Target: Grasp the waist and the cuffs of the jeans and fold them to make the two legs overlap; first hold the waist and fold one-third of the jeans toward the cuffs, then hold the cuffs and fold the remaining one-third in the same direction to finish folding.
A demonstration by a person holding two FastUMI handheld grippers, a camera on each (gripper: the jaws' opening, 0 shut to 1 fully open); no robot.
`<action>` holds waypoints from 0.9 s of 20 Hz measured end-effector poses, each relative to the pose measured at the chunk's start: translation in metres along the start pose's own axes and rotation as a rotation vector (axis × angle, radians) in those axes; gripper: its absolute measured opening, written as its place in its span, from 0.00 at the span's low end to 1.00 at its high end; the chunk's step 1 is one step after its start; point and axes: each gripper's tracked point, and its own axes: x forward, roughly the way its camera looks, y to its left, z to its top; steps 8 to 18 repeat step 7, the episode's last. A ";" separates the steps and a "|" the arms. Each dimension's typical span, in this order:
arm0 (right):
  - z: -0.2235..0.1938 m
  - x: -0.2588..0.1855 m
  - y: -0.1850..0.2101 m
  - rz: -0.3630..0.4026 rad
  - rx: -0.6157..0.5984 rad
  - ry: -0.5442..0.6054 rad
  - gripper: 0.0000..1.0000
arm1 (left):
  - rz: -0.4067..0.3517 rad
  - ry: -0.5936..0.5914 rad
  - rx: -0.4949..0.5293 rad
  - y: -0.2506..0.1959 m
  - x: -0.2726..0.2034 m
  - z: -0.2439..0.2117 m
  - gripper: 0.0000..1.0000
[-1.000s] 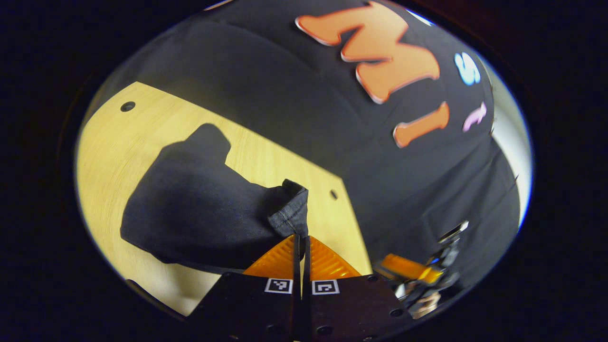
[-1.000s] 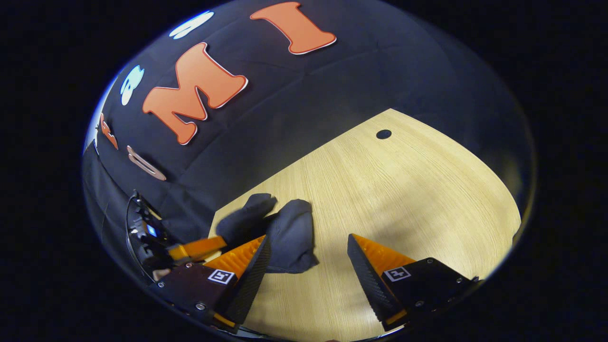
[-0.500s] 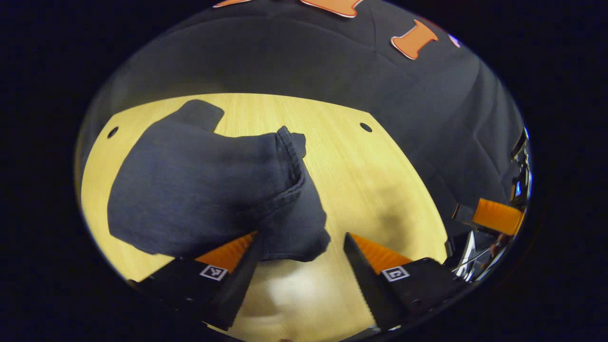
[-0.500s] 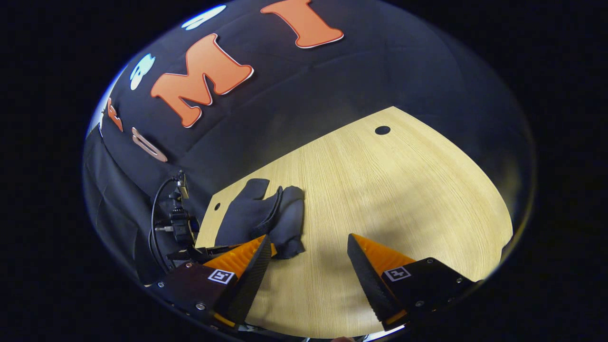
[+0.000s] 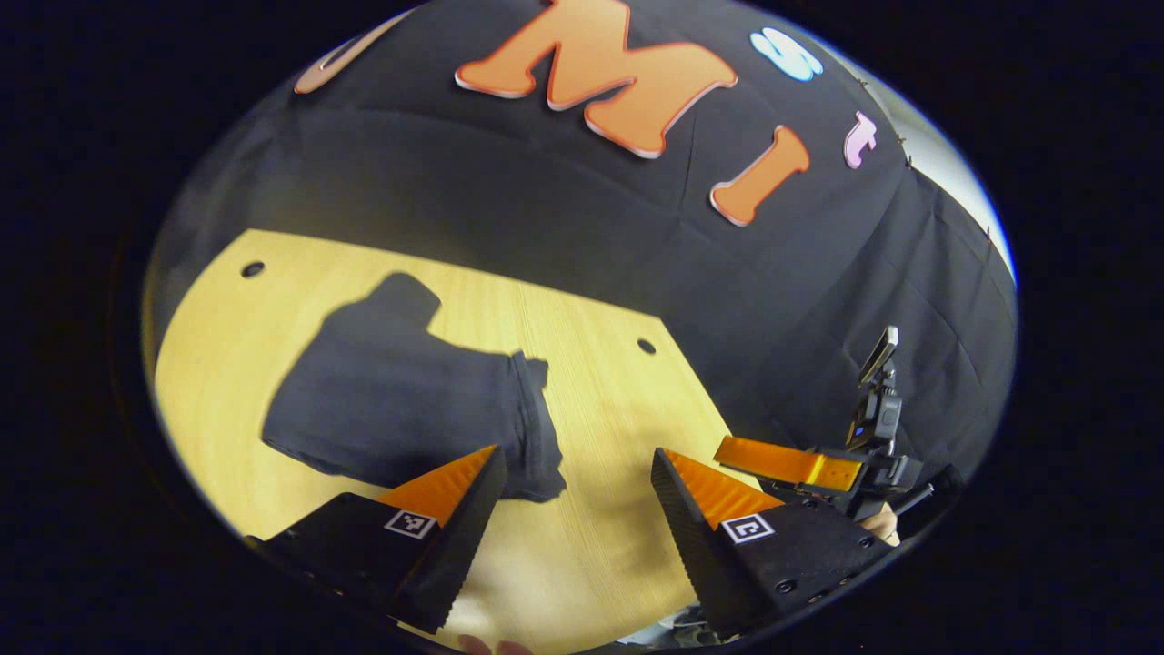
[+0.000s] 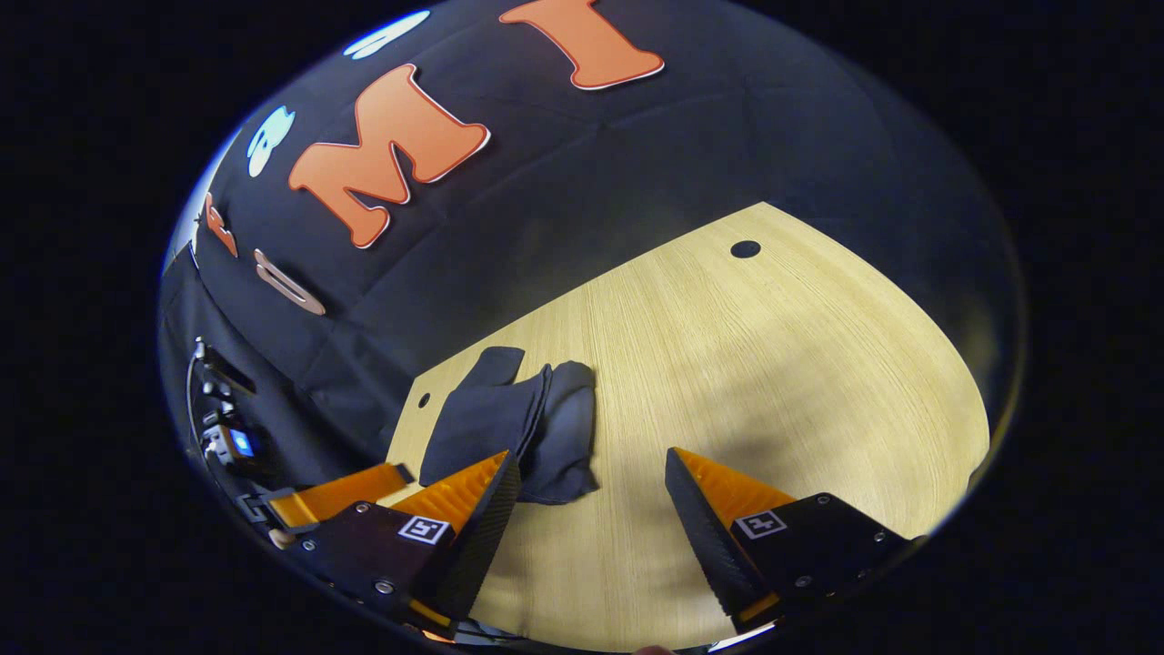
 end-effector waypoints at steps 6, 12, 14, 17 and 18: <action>0.035 -0.035 0.042 -0.046 -0.114 -0.191 0.98 | 0.237 -0.361 0.234 0.067 -0.104 0.107 0.98; 0.041 -0.041 0.050 -0.052 -0.136 -0.225 0.98 | 0.273 -0.411 0.271 0.075 -0.125 0.121 0.97; 0.041 -0.041 0.050 -0.052 -0.136 -0.225 0.98 | 0.273 -0.411 0.271 0.075 -0.125 0.121 0.97; 0.041 -0.041 0.050 -0.052 -0.136 -0.225 0.98 | 0.273 -0.411 0.271 0.075 -0.125 0.121 0.97; 0.041 -0.041 0.050 -0.052 -0.136 -0.225 0.98 | 0.273 -0.411 0.271 0.075 -0.125 0.121 0.97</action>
